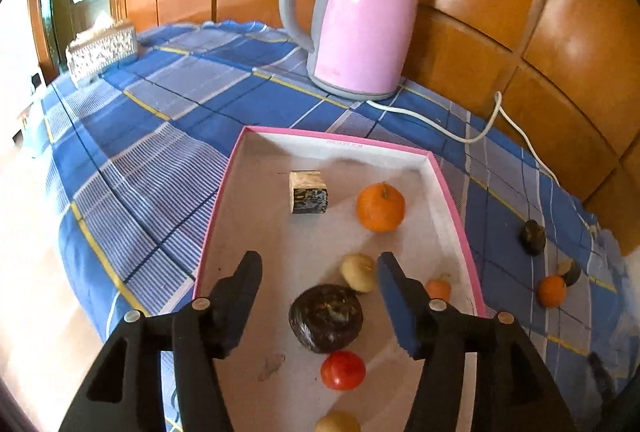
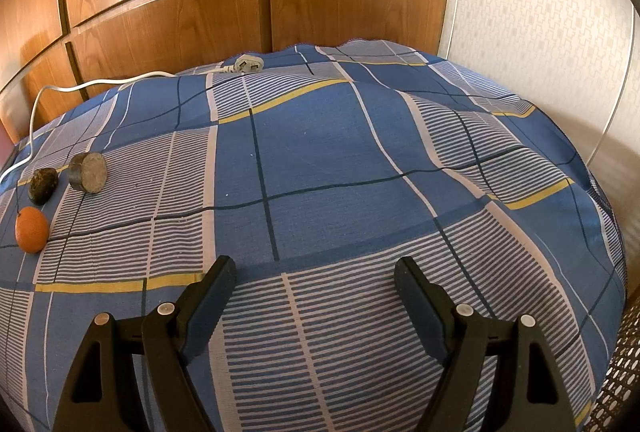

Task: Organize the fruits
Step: 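Withdraw the left gripper from the tray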

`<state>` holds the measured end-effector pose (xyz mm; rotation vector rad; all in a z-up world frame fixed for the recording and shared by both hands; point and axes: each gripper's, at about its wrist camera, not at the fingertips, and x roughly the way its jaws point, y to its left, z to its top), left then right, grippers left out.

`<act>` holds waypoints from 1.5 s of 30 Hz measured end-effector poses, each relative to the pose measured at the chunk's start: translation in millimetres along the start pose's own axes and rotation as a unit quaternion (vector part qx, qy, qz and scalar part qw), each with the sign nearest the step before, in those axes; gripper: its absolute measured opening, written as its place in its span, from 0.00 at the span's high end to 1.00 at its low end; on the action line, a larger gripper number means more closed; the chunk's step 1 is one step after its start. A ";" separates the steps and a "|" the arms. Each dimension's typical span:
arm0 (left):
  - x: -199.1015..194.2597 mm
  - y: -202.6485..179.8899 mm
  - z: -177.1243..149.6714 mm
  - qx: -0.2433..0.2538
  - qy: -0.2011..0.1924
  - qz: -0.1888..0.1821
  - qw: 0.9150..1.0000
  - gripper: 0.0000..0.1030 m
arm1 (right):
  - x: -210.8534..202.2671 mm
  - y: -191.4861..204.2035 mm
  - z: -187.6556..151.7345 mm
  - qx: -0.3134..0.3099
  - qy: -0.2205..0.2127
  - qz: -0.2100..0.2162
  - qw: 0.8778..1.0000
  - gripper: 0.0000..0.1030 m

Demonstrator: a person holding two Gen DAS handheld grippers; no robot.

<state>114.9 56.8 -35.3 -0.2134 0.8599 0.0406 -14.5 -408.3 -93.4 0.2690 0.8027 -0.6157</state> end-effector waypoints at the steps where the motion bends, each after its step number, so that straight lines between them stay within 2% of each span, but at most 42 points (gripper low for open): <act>1: -2.1 -1.6 -1.3 0.003 0.000 -0.005 1.000 0.41 | 0.0 0.0 0.0 0.000 0.000 0.000 1.000 0.20; 6: -16.6 -11.0 -9.2 0.014 -0.010 -0.012 1.000 0.37 | -0.2 -0.1 -0.2 0.000 0.000 0.000 1.000 0.20; 16: -30.6 -9.6 -27.5 0.023 -0.016 0.002 1.000 0.18 | -0.6 -0.2 -0.5 0.000 0.000 -0.001 1.000 0.20; 32: -42.3 -0.1 -40.8 0.023 -0.026 0.015 0.999 0.10 | -0.9 0.0 -0.4 0.000 -0.001 -0.001 1.000 0.20; 45: -44.0 11.9 -48.5 0.014 -0.019 0.020 1.000 0.09 | -0.9 0.7 -0.7 -0.001 -0.001 -0.002 1.000 0.20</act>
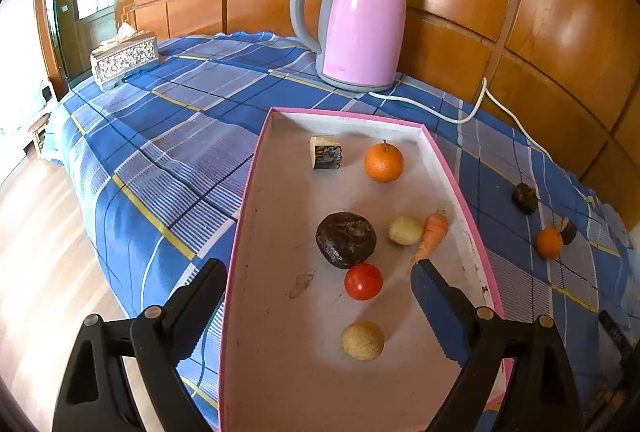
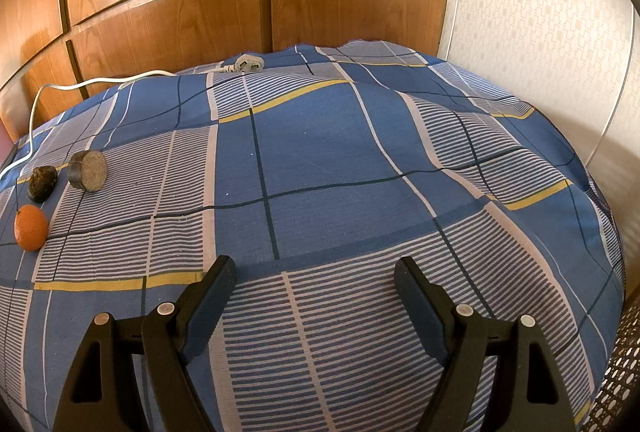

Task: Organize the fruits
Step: 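Withdraw the left gripper from the tray, then move the right gripper to the dark cut slice and grasp it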

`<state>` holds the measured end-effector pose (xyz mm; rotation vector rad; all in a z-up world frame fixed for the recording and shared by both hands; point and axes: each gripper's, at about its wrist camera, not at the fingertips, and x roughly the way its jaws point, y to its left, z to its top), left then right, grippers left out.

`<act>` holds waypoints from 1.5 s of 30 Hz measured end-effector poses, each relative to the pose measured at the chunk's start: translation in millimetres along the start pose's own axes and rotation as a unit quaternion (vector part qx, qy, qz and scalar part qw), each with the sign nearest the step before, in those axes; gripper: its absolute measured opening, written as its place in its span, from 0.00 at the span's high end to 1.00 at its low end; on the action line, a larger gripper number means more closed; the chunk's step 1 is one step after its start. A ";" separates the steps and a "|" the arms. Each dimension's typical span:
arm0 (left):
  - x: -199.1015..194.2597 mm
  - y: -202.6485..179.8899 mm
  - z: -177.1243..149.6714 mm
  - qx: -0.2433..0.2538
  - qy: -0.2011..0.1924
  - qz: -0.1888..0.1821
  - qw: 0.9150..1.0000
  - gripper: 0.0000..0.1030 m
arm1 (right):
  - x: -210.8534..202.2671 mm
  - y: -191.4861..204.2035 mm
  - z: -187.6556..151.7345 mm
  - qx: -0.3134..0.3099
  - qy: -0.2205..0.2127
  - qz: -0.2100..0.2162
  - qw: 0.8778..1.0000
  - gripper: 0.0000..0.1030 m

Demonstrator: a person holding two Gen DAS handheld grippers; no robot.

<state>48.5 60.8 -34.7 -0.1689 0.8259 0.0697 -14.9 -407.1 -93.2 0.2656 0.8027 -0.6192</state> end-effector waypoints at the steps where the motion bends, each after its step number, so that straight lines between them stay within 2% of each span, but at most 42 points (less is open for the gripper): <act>1: 0.2 0.3 -0.2 -0.002 0.000 0.000 1.000 0.09 | -0.1 0.1 -0.1 0.000 0.000 0.000 1.000 0.20; 8: 2.5 2.5 -2.8 -0.006 0.004 -0.002 1.000 0.09 | -0.1 -2.8 1.6 0.003 0.010 0.003 1.000 0.20; 11: 3.7 4.6 -3.6 -0.010 0.005 -0.001 1.000 0.09 | -0.4 -1.6 5.8 0.009 0.032 0.001 0.999 0.20; 15: 5.8 7.5 -3.7 -0.013 0.007 0.001 1.000 0.09 | -4.8 6.1 8.6 0.016 0.054 0.028 0.998 0.20; 23: 6.8 10.5 -4.4 -0.025 0.010 -0.003 1.000 0.09 | -18.0 43.7 3.2 -0.018 0.065 0.088 0.994 0.20; 32: 6.8 10.1 -4.4 -0.021 0.009 -0.003 1.000 0.09 | -29.2 86.5 22.3 -0.050 0.061 0.148 0.986 0.22; 39: 8.8 10.3 -5.9 -0.020 0.013 0.000 1.000 0.09 | -26.0 122.6 41.8 -0.077 0.054 0.166 0.982 0.25; 45: 10.8 11.2 -8.4 -0.020 0.014 0.000 1.000 0.09 | -9.1 143.0 61.0 -0.073 0.056 0.159 0.983 0.25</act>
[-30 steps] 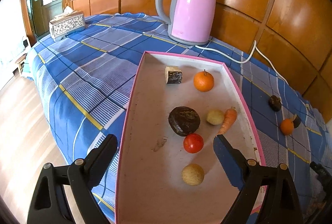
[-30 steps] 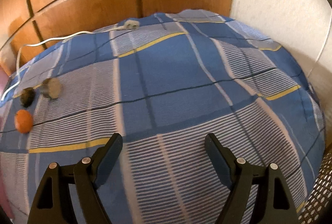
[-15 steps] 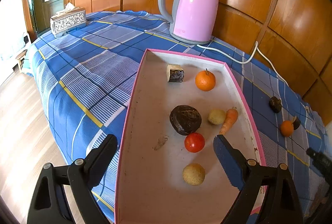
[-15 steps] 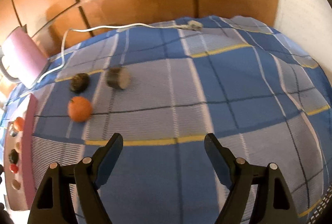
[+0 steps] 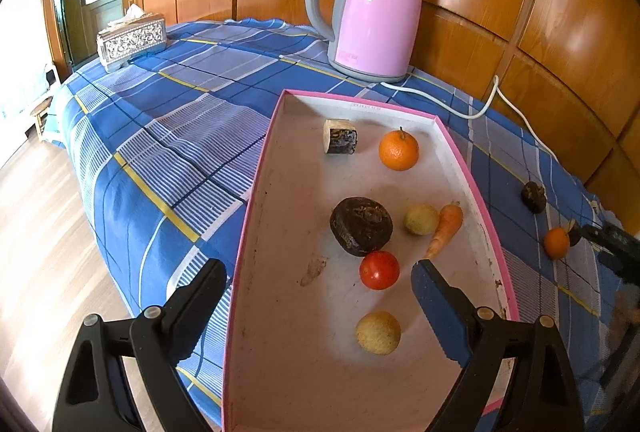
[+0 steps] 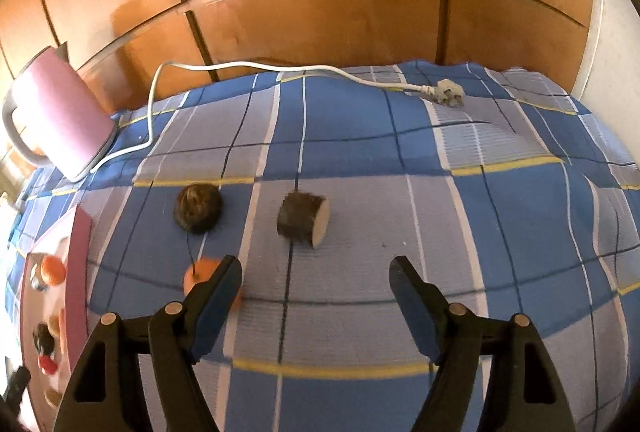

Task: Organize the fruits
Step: 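Move the right gripper to the dark cut slice and grasp it, then carry the dark slice into the tray and open the right gripper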

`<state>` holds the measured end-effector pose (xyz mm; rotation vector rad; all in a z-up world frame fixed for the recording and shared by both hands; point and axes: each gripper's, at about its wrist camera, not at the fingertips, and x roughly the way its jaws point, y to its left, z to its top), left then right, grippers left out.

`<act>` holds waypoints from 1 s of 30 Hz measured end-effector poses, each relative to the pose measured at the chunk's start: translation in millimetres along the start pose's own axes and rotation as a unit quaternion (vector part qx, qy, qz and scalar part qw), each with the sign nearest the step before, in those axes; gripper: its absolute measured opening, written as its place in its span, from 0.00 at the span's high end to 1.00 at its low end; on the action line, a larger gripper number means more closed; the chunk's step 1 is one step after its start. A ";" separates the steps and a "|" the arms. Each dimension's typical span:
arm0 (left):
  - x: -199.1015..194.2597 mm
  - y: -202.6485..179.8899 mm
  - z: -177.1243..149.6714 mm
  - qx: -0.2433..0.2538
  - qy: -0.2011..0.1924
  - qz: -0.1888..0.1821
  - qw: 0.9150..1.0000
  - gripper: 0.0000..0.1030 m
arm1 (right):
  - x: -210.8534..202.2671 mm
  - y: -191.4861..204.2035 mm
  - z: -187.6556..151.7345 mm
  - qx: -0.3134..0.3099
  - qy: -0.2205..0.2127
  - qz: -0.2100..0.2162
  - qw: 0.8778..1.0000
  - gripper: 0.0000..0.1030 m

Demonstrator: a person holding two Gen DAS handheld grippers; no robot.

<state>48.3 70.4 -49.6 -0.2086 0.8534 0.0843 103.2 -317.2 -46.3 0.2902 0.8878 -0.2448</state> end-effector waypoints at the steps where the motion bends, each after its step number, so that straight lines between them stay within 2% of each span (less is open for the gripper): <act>1: 0.4 0.0 -0.4 0.001 0.001 0.001 1.000 0.09 | 3.3 1.9 3.1 0.000 0.001 -0.002 1.000 0.25; 9: 3.7 2.1 -2.4 -0.002 0.005 0.007 1.000 0.09 | 26.8 13.0 15.7 -0.010 0.013 -0.018 1.000 0.34; 11: 4.0 1.8 -2.5 0.000 0.006 0.007 1.000 0.09 | 30.5 14.1 17.5 -0.014 0.013 -0.024 1.000 0.39; 16: 5.5 -2.5 -4.3 0.010 0.009 0.007 1.000 0.09 | 40.3 17.7 18.5 -0.035 0.024 -0.033 0.999 0.63; 19: 5.9 -4.5 -5.1 0.016 0.010 0.011 1.000 0.09 | 40.0 19.8 17.0 -0.046 0.018 -0.030 0.998 0.70; 30: -1.3 -6.4 -5.5 0.020 -0.004 0.006 1.000 0.09 | 28.7 19.3 10.3 -0.065 0.007 -0.014 0.998 0.70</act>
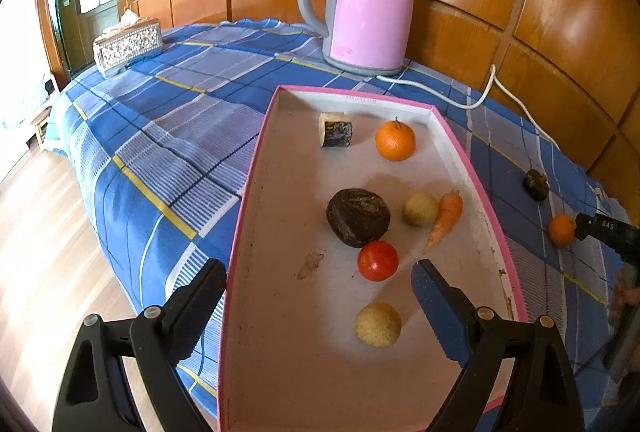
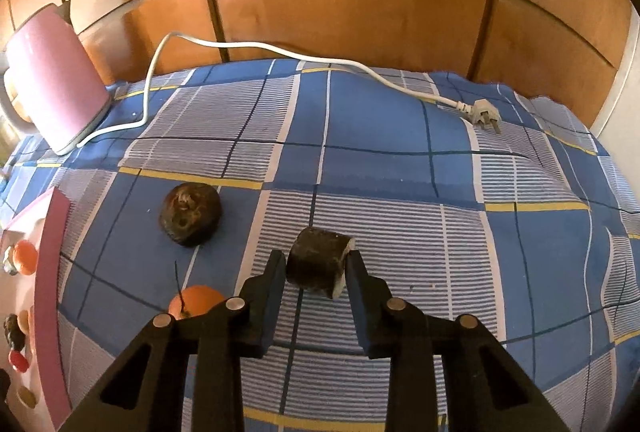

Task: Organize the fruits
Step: 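Carry the dark slice into the tray and open the right gripper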

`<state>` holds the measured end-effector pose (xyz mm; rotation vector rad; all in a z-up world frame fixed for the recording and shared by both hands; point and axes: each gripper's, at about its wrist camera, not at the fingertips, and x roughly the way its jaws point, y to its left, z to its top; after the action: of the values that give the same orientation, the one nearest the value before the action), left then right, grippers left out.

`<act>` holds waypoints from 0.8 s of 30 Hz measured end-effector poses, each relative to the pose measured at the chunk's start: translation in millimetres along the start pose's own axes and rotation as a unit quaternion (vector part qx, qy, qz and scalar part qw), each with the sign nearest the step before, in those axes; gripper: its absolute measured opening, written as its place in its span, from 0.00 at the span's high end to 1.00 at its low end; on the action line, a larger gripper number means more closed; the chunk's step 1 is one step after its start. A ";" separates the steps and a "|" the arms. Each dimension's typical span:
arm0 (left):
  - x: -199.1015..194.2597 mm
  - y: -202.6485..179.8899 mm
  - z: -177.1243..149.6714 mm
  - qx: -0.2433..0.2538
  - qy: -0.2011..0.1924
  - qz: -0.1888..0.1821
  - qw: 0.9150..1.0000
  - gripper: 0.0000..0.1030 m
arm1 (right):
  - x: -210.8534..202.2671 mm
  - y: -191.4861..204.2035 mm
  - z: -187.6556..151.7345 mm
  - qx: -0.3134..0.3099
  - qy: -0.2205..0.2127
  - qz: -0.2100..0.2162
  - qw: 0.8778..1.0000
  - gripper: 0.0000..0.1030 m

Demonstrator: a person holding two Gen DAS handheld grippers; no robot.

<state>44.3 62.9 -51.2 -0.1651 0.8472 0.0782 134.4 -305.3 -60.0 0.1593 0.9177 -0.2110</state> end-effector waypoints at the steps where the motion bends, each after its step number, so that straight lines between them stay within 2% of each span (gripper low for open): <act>1: -1.1 -0.9 -0.2 0.002 -0.003 0.000 1.000 0.09 | -1.6 -0.6 -1.3 0.001 -0.001 0.002 1.000 0.71; 6: -3.1 -3.9 -1.1 0.008 -0.005 -0.003 1.000 0.08 | -13.5 -8.1 -7.5 0.014 -0.011 0.013 1.000 0.73; 8: -3.8 -4.4 -1.4 0.007 -0.005 -0.006 1.000 0.04 | -20.4 -10.7 -9.8 0.016 -0.019 0.015 1.000 0.79; 11: -5.5 -5.3 -1.5 0.006 -0.007 -0.010 1.000 0.03 | -31.4 -12.8 -11.6 0.014 -0.031 0.021 0.999 0.79; 18: -8.5 -5.9 -1.1 0.006 -0.009 -0.018 1.000 0.02 | -37.6 -16.1 -14.4 0.003 -0.033 0.010 0.999 0.88; 24: -6.9 -3.7 -0.6 -0.004 -0.005 -0.019 1.000 0.01 | -45.6 -30.2 -17.4 0.027 -0.038 0.013 0.999 0.88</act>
<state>39.8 59.1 -46.0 -0.1877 0.8332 0.0458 86.7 -325.4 -35.4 0.2128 0.8333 -0.2161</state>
